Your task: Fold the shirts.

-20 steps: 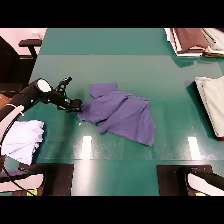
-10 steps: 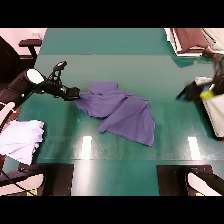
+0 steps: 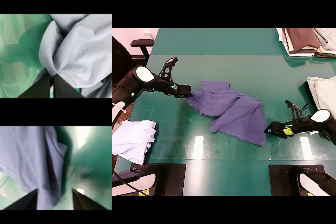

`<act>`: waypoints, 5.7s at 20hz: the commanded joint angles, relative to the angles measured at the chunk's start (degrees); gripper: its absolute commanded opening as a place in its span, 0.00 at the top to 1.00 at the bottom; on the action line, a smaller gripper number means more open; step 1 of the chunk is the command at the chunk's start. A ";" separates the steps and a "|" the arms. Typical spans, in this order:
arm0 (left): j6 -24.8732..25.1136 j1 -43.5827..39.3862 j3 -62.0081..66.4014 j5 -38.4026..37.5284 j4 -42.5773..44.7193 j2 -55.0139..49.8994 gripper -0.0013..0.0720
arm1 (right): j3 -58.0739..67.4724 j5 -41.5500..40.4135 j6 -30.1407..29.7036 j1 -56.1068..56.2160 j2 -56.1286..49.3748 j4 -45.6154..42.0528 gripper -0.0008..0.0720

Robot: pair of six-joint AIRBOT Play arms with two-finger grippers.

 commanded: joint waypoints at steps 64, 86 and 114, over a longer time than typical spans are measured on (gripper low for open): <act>-2.01 13.00 -19.41 -8.70 0.59 12.07 0.25 | 39.28 19.98 -5.70 -17.31 -13.03 0.90 0.44; 1.07 5.09 -22.01 0.55 -9.18 12.13 0.95 | 10.08 21.33 -4.28 -48.13 -5.62 -18.43 0.23; -2.75 5.05 40.65 -7.32 -4.07 35.58 0.95 | 73.13 15.21 -2.71 -22.93 11.21 -10.62 0.96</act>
